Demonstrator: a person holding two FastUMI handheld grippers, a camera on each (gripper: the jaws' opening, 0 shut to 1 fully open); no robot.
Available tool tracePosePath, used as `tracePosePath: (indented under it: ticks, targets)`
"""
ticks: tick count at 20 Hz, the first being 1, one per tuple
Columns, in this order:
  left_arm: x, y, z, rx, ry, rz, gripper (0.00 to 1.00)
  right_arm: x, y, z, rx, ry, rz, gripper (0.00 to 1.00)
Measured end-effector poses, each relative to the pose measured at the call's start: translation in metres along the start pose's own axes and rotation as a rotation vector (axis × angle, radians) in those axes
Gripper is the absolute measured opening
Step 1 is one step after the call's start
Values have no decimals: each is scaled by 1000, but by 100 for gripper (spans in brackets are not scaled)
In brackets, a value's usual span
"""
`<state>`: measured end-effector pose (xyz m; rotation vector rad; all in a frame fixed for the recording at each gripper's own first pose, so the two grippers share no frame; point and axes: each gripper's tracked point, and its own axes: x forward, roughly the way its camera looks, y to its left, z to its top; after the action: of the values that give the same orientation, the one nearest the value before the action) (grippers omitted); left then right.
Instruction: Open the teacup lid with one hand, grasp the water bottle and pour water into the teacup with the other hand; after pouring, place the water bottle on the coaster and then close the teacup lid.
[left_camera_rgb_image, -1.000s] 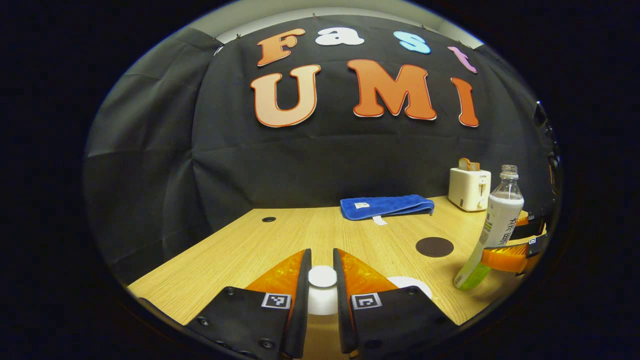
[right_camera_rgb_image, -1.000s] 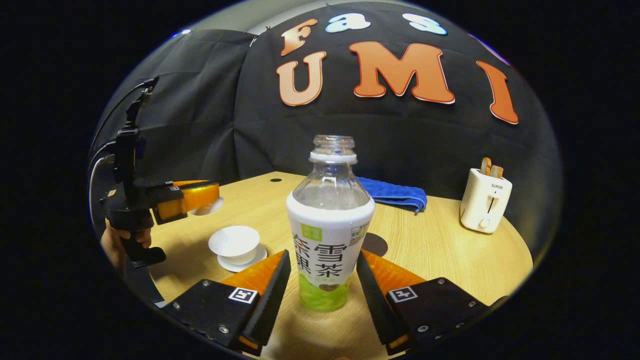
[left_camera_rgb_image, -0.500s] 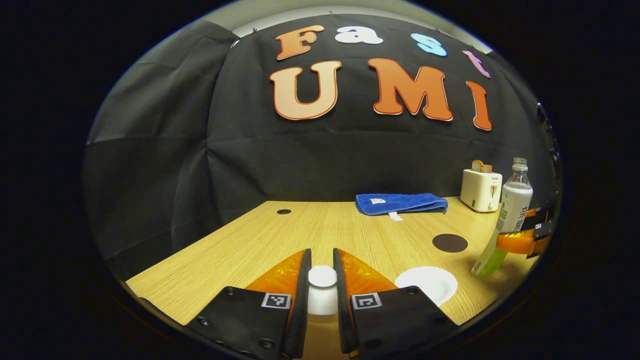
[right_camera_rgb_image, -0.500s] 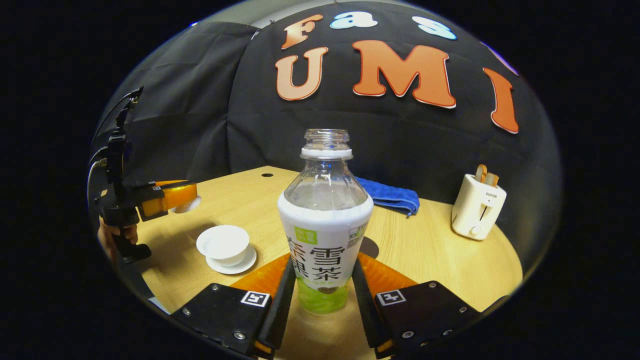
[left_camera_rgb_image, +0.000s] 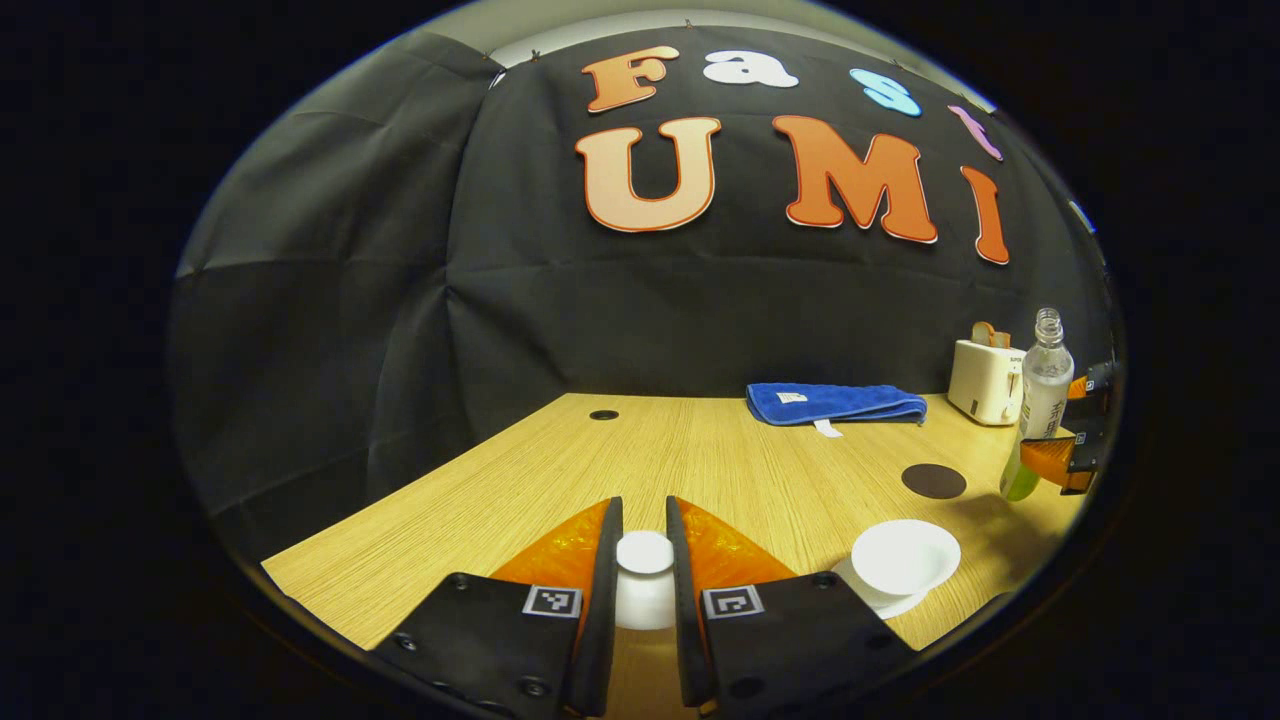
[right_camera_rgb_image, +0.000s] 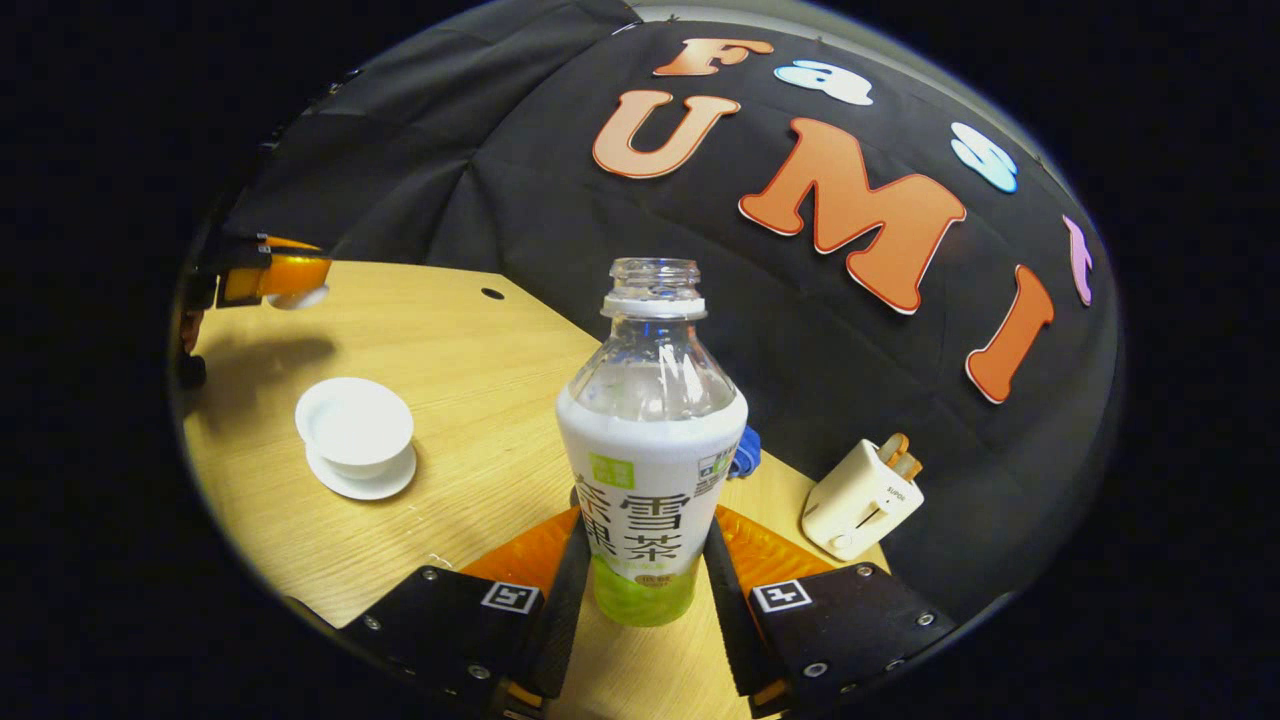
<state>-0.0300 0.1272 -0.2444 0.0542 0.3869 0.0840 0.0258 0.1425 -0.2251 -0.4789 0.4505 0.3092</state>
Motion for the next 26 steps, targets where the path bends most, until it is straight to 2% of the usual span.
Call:
tracePosePath:
  ticks: [5,10,17,21,26]
  targets:
    - [2,12,-4,-3,7,6,29,4,-7,3,-150,0,-72,62]
    - [1,23,-7,-15,4,-1,30,11,5,22,-348,-33,-125,62]
    - [-1,40,-14,-26,8,8,30,19,34,36,-608,-77,-148,62]
    - [-5,48,-9,-7,-14,13,30,21,42,36,-798,-92,-202,62]
    - [-10,51,-10,7,-25,4,30,20,55,37,-951,-115,-217,62]
